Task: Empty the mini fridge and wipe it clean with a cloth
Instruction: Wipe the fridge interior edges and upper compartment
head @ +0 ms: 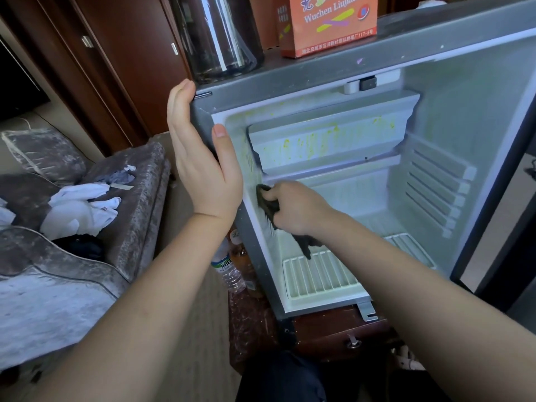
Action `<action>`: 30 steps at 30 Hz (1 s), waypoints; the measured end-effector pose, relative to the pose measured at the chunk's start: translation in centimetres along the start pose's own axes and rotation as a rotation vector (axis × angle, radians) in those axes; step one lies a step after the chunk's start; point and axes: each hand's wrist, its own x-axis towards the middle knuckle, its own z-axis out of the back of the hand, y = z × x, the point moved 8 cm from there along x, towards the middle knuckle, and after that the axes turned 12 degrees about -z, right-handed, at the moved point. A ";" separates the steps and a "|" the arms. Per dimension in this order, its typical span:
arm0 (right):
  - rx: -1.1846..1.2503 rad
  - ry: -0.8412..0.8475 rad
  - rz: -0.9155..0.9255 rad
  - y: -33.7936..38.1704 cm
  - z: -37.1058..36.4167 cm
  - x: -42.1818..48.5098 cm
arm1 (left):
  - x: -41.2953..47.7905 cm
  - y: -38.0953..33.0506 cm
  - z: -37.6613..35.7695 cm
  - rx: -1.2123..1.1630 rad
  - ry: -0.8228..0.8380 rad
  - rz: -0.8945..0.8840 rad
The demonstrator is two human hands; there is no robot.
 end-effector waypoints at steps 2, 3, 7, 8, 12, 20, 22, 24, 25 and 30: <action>0.036 -0.005 -0.047 -0.2 0.3 2.4 | -0.1 0.1 -0.1 0.000 0.003 0.005; 0.049 -0.013 -0.066 -0.3 0.3 3.5 | -0.1 0.1 -0.1 0.001 0.005 0.008; 0.082 -0.034 -0.116 -0.5 0.5 6.1 | -0.3 0.0 -0.1 0.017 0.010 0.005; 0.102 -0.031 -0.123 -0.6 0.5 6.1 | -0.2 0.0 -0.1 0.020 0.012 0.007; 0.167 -0.016 -0.083 -0.7 0.1 3.2 | -0.1 -0.2 0.0 0.029 0.010 -0.004; -0.012 -0.044 0.095 0.7 -0.6 -5.0 | 0.0 -0.1 0.0 0.033 -0.001 -0.002; -0.005 -0.051 0.061 0.6 -0.2 -3.7 | -0.1 -0.1 0.0 0.029 -0.001 -0.001; -0.026 -0.055 0.009 0.3 0.2 -1.4 | -0.1 -0.1 0.0 0.028 0.001 0.004; -0.030 -0.047 -0.021 0.2 0.3 -0.1 | -0.1 -0.1 -0.1 0.029 0.002 0.003; 0.040 -0.050 -0.120 -0.5 0.9 5.5 | -0.2 0.0 -0.1 0.037 -0.001 -0.020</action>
